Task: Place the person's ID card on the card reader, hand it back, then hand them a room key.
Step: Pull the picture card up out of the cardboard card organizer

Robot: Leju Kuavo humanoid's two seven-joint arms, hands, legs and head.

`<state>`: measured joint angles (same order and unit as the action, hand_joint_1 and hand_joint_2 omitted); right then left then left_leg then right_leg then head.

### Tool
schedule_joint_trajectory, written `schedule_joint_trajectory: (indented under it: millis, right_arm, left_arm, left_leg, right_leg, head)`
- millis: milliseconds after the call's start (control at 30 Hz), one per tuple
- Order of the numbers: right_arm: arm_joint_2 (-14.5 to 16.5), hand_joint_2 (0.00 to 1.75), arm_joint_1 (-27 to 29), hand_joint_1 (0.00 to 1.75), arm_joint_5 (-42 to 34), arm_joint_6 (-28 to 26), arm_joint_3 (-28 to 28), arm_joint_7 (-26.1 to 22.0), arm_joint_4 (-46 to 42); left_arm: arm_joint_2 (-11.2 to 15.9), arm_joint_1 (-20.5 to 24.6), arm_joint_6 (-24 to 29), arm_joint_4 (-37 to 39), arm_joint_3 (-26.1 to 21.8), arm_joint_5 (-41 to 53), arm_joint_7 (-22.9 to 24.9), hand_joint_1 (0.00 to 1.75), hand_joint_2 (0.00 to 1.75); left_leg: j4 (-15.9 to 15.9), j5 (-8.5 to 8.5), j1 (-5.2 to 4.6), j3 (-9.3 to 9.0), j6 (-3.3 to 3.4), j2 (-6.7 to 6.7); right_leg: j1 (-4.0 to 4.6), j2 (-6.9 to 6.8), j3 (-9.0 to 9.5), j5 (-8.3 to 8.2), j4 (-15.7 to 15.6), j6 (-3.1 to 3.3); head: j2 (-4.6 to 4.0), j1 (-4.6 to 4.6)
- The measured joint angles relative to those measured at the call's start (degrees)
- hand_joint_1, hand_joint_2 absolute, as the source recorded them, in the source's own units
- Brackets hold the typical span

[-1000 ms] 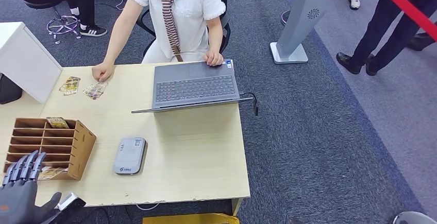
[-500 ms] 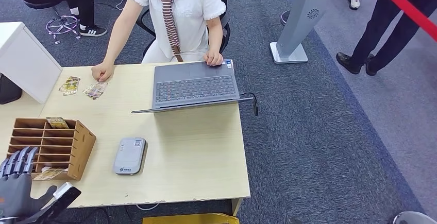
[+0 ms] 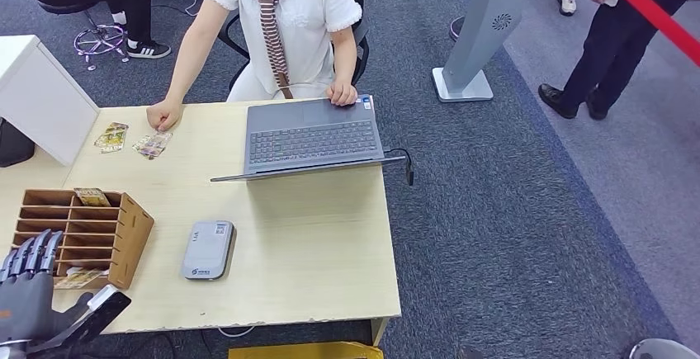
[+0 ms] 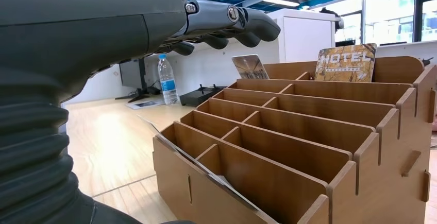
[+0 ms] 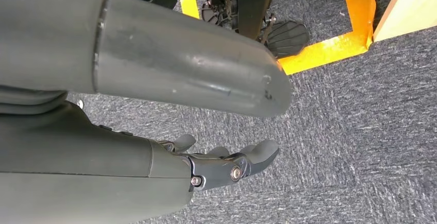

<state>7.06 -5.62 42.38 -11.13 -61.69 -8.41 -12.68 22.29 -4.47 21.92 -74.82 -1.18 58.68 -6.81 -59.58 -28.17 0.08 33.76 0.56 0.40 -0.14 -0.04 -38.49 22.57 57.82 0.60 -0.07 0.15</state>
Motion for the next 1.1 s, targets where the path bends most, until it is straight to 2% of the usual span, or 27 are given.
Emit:
schedule_joint_trajectory:
  millis: [533, 667, 1100]
  right_arm:
    - [0.0, 0.0, 0.0, 0.0, 0.0, -0.1, 0.0, 0.0, 0.0]
    - [0.0, 0.0, 0.0, 0.0, 0.0, -0.2, 0.0, -0.1, 0.0]
    - [0.0, 0.0, 0.0, 0.0, 0.0, 0.0, 0.0, -0.1, 0.0]
  left_arm:
    - [-0.1, 0.0, 0.0, 0.3, 0.0, 0.0, 0.0, 0.0, 1.75]
    - [-0.1, 0.0, 0.0, 0.3, 0.0, 0.0, 0.0, 1.75, 1.75]
    - [-0.1, -0.5, -1.9, 0.3, 0.0, -1.9, -0.6, 1.75, 1.75]
  left_leg:
    - [0.0, 0.0, 0.0, 0.0, 0.0, 0.0]
    - [0.0, 0.0, 0.0, 0.0, 0.0, 0.0]
    - [0.0, 0.0, 0.0, 0.01, 0.0, -0.01]
  right_leg:
    - [0.0, 0.0, 0.0, 0.0, 0.0, 0.0]
    - [0.0, 0.0, 0.0, 0.0, 0.0, 0.0]
    - [0.0, -0.01, 0.0, 0.0, 0.0, 0.0]
  head:
    - [0.01, 0.0]
    - [0.0, 0.0]
    - [0.0, 0.0]
